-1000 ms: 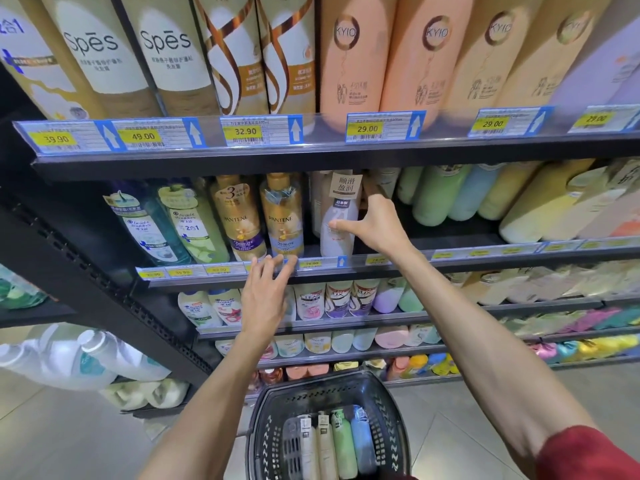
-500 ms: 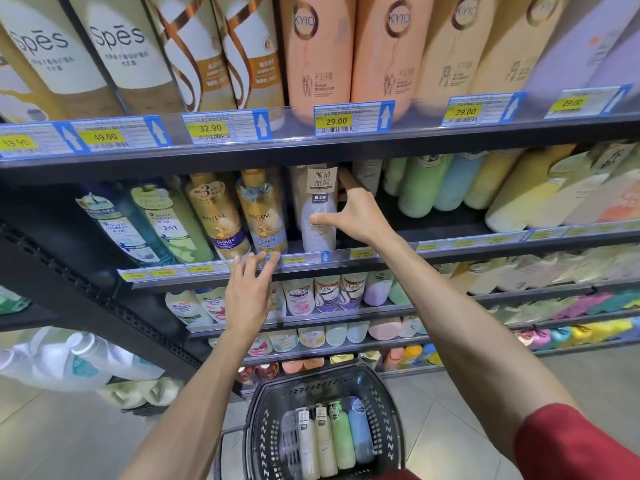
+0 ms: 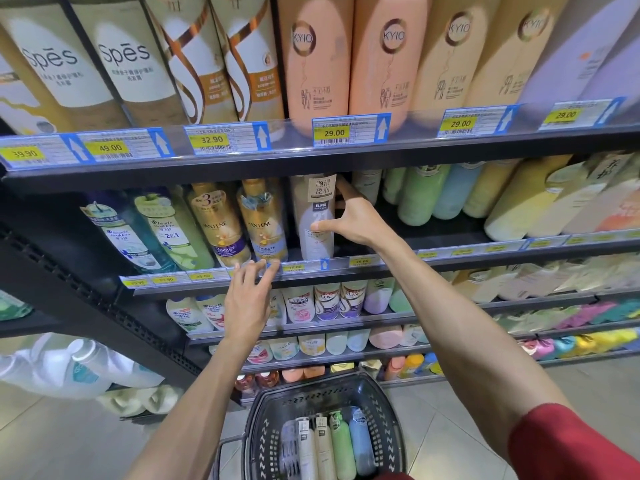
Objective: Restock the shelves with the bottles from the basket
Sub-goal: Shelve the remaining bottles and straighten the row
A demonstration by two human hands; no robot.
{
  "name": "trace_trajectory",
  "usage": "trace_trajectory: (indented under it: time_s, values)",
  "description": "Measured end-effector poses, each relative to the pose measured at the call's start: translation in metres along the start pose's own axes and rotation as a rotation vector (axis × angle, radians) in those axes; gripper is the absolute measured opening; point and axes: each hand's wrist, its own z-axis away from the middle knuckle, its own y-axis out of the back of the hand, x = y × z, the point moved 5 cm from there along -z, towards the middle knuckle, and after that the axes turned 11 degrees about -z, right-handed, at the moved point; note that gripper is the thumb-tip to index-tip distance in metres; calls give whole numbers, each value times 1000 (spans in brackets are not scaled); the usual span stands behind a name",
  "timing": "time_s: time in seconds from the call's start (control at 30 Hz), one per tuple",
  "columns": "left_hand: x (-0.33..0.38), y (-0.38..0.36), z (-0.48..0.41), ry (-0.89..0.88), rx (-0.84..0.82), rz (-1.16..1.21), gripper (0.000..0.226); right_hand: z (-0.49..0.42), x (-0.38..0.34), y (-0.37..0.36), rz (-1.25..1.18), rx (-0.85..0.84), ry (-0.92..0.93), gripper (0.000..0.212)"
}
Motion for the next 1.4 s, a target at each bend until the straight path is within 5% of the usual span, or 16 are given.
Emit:
trace_trajectory:
  time_s: [1.1, 1.4]
  values:
    - [2, 1, -2, 27, 14, -10, 62, 4, -2, -14, 2, 115, 53, 82]
    - [6, 18, -10, 46, -143, 0, 46, 5, -2, -12, 21, 95, -40, 77]
